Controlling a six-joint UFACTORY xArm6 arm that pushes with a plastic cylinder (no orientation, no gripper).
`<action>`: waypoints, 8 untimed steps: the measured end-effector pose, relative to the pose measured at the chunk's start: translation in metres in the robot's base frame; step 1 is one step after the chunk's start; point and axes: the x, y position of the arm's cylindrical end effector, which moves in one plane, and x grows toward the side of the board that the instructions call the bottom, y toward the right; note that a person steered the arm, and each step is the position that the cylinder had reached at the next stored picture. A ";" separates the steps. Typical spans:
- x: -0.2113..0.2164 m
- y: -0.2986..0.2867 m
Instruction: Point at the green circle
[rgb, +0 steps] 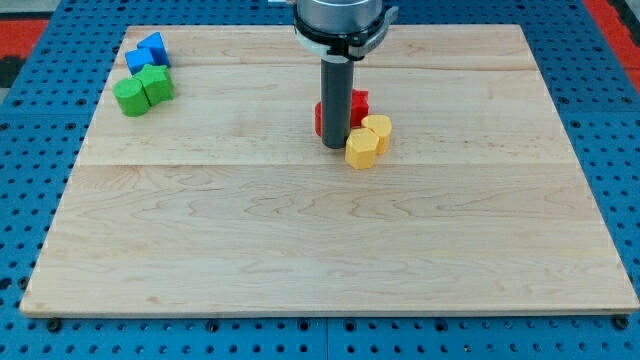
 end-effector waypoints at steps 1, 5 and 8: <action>0.000 0.000; 0.000 -0.185; 0.016 -0.318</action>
